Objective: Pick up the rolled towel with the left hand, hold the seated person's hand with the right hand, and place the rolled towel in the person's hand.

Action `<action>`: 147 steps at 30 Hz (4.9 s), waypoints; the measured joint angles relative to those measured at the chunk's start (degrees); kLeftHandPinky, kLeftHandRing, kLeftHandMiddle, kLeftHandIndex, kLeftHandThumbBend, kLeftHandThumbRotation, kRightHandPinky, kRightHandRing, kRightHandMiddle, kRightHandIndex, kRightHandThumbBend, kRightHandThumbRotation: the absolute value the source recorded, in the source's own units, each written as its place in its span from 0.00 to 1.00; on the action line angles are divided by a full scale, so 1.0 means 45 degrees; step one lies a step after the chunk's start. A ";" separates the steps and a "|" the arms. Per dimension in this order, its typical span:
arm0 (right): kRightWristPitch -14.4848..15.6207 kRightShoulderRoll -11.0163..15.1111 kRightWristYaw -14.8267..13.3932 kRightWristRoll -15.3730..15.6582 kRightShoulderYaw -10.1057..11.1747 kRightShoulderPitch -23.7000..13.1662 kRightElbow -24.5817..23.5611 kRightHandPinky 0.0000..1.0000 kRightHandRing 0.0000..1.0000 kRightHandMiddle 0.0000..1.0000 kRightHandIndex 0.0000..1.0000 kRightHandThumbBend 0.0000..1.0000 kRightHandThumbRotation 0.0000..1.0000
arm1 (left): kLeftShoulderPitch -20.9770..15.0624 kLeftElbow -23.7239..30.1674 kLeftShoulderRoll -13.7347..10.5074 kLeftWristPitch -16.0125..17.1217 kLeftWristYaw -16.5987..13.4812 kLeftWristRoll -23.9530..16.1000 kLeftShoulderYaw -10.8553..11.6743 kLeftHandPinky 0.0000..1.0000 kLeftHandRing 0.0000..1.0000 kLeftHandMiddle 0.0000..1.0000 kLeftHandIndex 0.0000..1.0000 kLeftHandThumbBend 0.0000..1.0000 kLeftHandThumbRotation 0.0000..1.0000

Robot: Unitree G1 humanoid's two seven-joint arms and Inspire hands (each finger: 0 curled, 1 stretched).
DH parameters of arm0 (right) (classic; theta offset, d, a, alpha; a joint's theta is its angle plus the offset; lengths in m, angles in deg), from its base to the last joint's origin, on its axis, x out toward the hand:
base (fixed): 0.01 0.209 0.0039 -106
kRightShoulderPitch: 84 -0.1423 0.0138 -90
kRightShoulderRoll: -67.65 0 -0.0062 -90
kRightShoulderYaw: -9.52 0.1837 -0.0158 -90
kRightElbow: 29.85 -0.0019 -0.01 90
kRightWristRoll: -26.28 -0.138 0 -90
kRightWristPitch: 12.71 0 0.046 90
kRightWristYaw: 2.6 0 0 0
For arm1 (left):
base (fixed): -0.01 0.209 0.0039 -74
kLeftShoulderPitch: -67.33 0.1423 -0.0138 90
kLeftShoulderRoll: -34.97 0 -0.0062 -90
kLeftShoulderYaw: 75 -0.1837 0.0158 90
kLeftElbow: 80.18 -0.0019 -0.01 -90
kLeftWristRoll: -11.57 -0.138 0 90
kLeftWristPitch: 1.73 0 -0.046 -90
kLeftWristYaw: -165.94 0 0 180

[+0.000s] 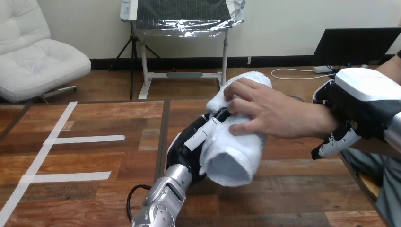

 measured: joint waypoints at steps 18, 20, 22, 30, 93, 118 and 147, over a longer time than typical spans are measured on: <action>-0.0288 0.0000 -0.0431 -0.0007 0.0043 0.0209 0.0001 0.29 0.35 0.44 0.48 0.86 0.00 | -0.0066 0.0001 0.0022 0.0171 -0.0008 -0.0005 -0.0277 0.21 0.29 0.37 0.44 0.71 0.00; -0.0307 0.0000 -0.0483 -0.0009 0.0048 0.0231 0.0001 0.30 0.36 0.45 0.48 0.86 0.00 | -0.0078 0.0001 0.0022 0.0178 -0.0008 0.0000 -0.0314 0.21 0.29 0.37 0.45 0.70 0.00; -0.0327 0.0000 -0.0519 -0.0009 0.0051 0.0255 0.0001 0.31 0.38 0.46 0.49 0.86 0.00 | -0.0086 0.0001 0.0022 0.0185 -0.0008 0.0004 -0.0339 0.21 0.29 0.37 0.45 0.70 0.00; -0.0340 0.0000 -0.0536 -0.0009 0.0052 0.0289 0.0000 0.35 0.40 0.49 0.53 0.85 0.00 | -0.0093 0.0001 0.0023 0.0188 -0.0008 0.0010 -0.0361 0.22 0.30 0.38 0.45 0.67 0.00; -0.0798 -0.0005 -0.1196 0.0464 0.0725 0.0293 -0.0711 0.77 0.87 0.88 0.81 0.93 0.00 | 0.0526 0.2455 -0.0233 0.0595 0.2288 -0.0167 -0.0875 0.94 0.96 0.98 1.00 0.77 0.60; 0.0203 -0.1590 -0.2111 0.0902 0.1121 0.1783 -0.2486 0.79 0.89 0.89 0.81 0.80 0.00 | 0.3381 0.6311 -0.1544 0.0584 0.3465 -0.0619 -0.1874 0.72 0.79 0.84 0.92 0.75 0.60; -0.4239 -0.6504 -0.8006 0.0058 -0.0650 0.5235 -0.3529 0.97 1.00 1.00 0.90 0.25 0.00 | 0.8200 1.0370 -0.1547 0.3701 0.1408 -0.3210 -0.1900 0.58 0.69 0.77 0.85 0.35 0.63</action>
